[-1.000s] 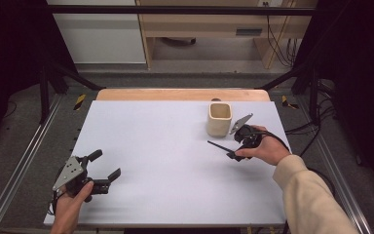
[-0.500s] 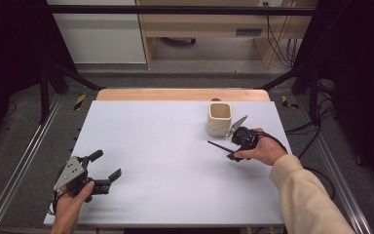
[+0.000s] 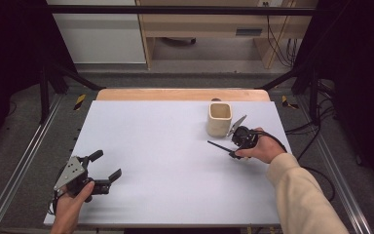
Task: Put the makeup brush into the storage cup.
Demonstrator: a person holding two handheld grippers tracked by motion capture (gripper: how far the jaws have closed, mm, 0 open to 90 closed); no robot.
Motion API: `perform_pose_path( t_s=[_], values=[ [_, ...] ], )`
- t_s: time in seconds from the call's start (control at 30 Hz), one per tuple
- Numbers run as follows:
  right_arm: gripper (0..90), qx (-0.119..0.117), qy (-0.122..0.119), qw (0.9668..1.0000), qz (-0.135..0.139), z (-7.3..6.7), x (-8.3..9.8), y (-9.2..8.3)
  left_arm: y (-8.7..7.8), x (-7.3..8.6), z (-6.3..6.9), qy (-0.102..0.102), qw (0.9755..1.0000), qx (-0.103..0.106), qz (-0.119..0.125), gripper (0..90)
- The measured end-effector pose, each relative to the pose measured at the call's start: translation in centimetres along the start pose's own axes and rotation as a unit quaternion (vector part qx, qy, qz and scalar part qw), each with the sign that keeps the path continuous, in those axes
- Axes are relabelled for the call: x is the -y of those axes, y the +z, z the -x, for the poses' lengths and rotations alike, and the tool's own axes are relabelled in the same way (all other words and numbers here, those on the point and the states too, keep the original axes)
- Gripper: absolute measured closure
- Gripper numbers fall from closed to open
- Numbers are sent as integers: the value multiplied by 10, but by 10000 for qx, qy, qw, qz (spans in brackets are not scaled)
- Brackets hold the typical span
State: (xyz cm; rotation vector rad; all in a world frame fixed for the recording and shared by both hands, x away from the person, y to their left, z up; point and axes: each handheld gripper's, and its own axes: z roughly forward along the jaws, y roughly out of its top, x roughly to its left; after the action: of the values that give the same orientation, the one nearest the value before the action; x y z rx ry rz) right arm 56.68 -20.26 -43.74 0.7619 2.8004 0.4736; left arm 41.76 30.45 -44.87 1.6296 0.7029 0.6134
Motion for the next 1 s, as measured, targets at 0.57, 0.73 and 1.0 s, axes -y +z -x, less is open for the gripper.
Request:
perform_pose_path(
  t_s=[0.57,0.73,1.0],
  values=[
    [644,-89,28,9998,179,0,4,3,1,0,0,13,10000,11,-19,18],
    [671,-109,13,9995,289,1,6,3,1,0,1,-1,10000,11,-3,19],
    [692,-124,262,9987,418,1,13,5,2,1,1,12,10000,20,-25,19]
  ],
)
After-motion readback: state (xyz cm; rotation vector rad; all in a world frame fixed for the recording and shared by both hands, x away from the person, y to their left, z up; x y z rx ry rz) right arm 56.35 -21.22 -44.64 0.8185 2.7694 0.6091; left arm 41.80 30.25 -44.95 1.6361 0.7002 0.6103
